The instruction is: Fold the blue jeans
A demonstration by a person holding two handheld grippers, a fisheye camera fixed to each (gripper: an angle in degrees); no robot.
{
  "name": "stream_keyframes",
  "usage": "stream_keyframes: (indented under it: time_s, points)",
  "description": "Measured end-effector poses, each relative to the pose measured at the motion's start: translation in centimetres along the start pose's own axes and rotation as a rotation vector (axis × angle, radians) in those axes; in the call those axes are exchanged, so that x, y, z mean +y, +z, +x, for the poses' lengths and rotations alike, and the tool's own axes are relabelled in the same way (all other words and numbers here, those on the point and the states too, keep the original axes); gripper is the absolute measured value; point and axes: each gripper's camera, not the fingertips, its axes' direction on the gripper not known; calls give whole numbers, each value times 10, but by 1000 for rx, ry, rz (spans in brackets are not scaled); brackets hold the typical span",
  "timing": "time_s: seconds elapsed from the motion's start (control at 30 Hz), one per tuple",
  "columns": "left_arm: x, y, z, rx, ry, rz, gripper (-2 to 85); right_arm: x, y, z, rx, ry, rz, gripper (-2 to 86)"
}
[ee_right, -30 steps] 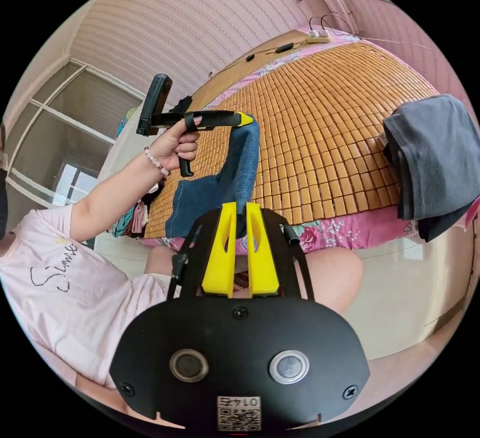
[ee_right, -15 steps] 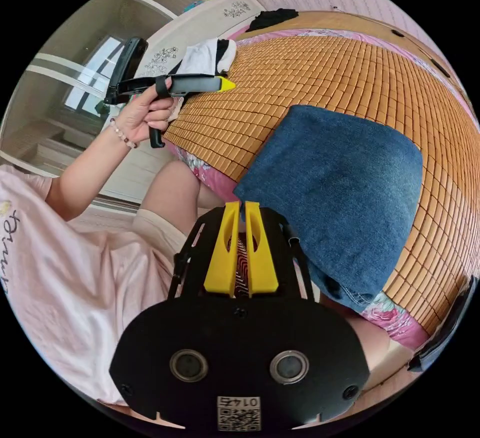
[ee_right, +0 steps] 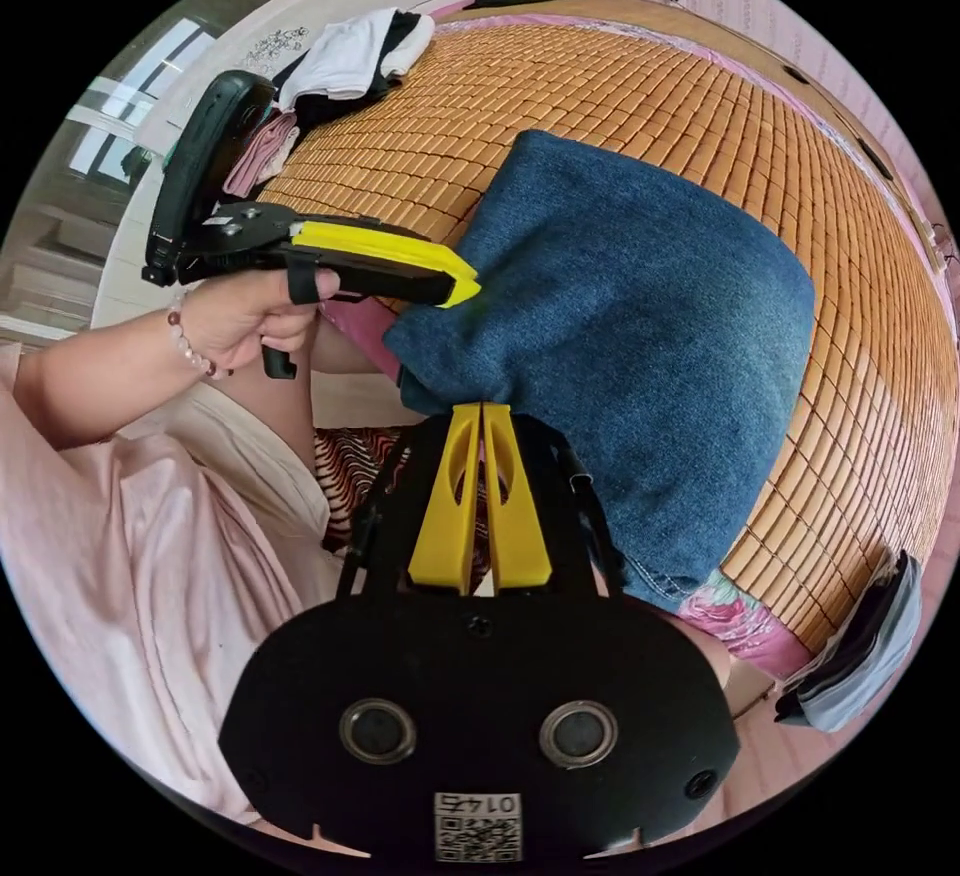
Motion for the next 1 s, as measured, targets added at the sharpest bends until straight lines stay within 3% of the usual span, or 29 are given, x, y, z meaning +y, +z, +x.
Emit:
stream_keyframes:
  time_s: [0.1,0.13,0.23,0.33,0.77,0.9,1.0]
  points:
    - [6,-18,-16,-32,-64,85,73,19,-49,45,67,152,174,6]
    - [5,-15,-21,-14,-78,88,96,26,-58,66,101,205,208,58]
    - [-6,8,-21,-18,-69,-3,140,34,-55,115,94,337,204,162]
    - [-14,26,-22,-18,-91,-51,161,34,-38,144,-5,434,182,174]
    - [-19,44,-36,100,-157,-103,130,26,-36,149,-90,460,137,97]
    - [-11,38,-41,151,-109,-61,72,36,-54,134,-138,443,206,56]
    - [-7,37,-18,50,23,-65,59,40,-72,108,-91,381,236,47]
